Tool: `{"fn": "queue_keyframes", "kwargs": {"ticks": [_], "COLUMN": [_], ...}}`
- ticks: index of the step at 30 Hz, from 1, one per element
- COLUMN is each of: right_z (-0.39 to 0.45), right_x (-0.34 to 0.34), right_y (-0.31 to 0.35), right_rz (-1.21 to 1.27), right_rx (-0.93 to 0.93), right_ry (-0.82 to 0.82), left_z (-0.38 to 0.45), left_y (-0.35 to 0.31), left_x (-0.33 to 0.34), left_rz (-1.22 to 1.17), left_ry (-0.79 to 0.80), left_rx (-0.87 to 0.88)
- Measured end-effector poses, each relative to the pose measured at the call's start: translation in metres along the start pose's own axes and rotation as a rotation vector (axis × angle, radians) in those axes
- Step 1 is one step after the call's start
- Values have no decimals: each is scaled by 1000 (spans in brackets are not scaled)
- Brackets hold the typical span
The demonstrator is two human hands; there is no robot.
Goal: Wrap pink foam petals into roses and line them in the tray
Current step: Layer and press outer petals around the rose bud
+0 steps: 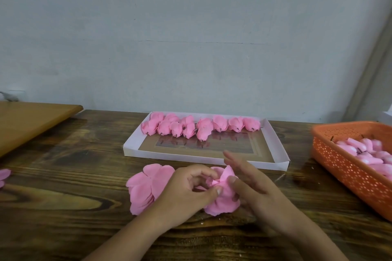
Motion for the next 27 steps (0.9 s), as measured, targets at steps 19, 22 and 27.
{"fn": "queue_keyframes", "kwargs": {"ticks": [19, 22, 27], "right_z": [-10, -7, -1], "right_x": [-7, -3, 0], "right_y": [14, 11, 1], "right_rz": [368, 327, 161], "right_rx": [63, 45, 30], "right_ry": [125, 104, -27], "left_z": [0, 0, 0], "left_y": [8, 11, 11], "left_x": [1, 3, 7], "left_rz": [-405, -291, -149], "left_ry": [52, 70, 125], "left_rx": [-266, -240, -166]}}
Point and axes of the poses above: each hand's wrist, its own z-axis towards the middle knuckle, its own x-axis out of the palm, y = z × x, the point moved 5 cm from there along z, towards the middle knuckle, and after that the axes turned 7 degrees about x, right-handed, at the moved point
